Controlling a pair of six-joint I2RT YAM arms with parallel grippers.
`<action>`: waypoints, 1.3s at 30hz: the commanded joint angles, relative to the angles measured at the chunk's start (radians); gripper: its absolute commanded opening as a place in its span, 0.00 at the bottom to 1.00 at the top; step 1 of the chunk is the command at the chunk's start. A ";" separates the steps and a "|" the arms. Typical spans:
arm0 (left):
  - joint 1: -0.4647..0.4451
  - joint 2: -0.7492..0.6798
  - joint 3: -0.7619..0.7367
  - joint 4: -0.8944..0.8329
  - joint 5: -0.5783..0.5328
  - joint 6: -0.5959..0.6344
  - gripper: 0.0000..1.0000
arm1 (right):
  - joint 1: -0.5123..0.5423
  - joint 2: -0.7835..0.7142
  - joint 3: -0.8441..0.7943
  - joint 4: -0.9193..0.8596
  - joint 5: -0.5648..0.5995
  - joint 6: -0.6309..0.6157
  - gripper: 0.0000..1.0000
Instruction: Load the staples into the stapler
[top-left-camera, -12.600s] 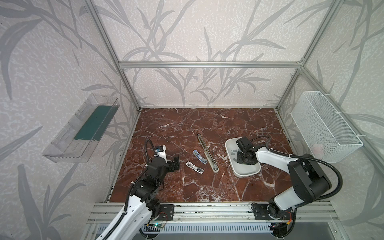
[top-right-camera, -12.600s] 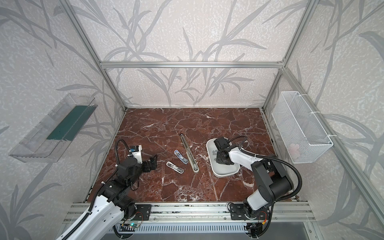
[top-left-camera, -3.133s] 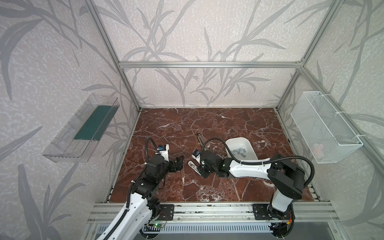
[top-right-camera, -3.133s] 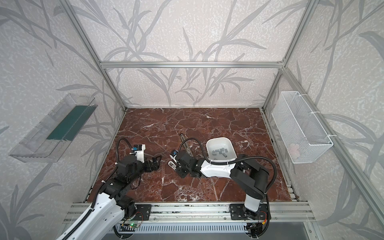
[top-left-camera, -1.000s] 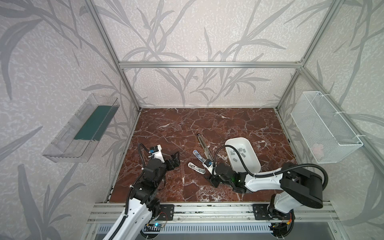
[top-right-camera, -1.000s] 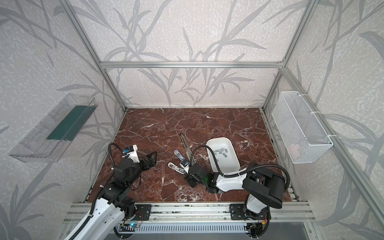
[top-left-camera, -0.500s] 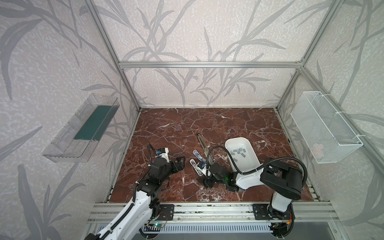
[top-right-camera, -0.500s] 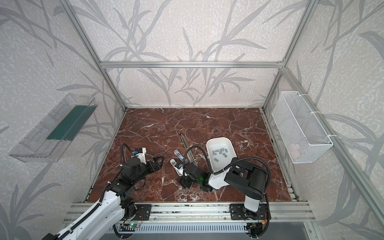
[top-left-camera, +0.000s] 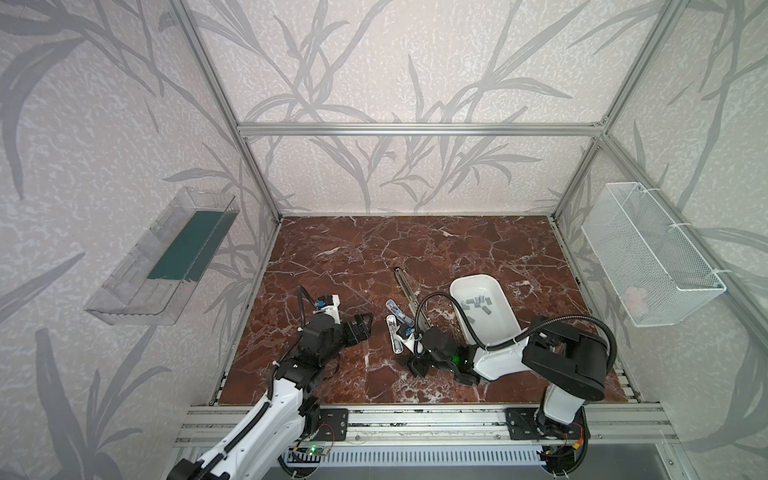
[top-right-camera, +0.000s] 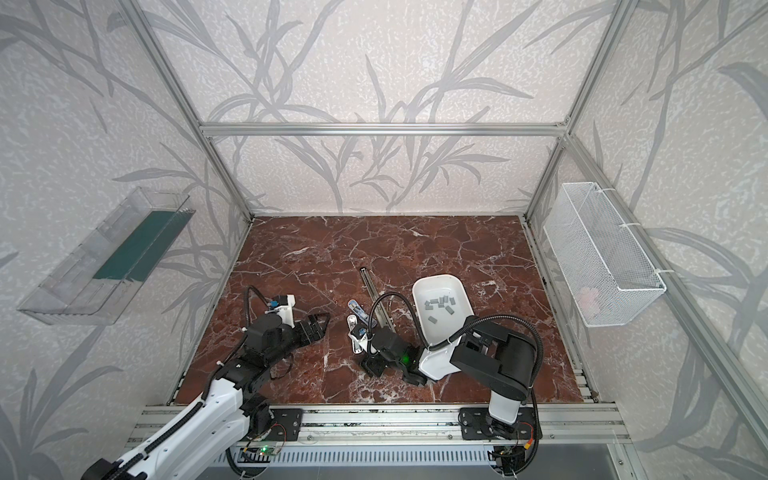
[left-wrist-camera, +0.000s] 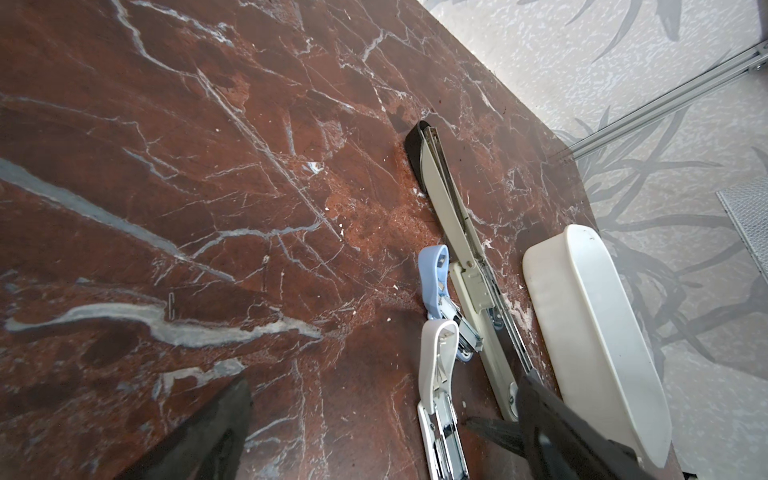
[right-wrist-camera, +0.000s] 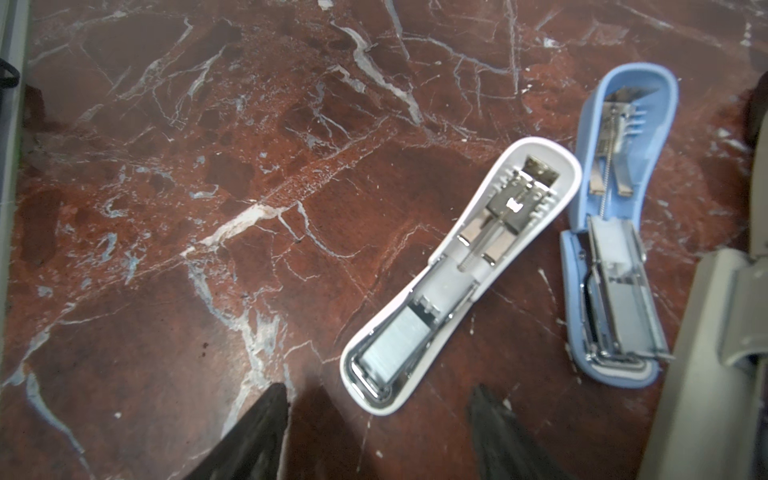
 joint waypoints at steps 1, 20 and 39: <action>0.006 0.019 0.015 0.030 0.001 0.019 0.99 | 0.003 0.012 0.032 0.014 0.052 0.031 0.67; 0.006 0.178 0.060 0.109 0.046 0.036 0.99 | 0.003 0.094 0.065 0.072 0.091 0.070 0.30; 0.006 0.208 0.056 0.144 0.070 0.041 0.99 | 0.002 0.083 0.015 0.078 0.066 0.102 0.45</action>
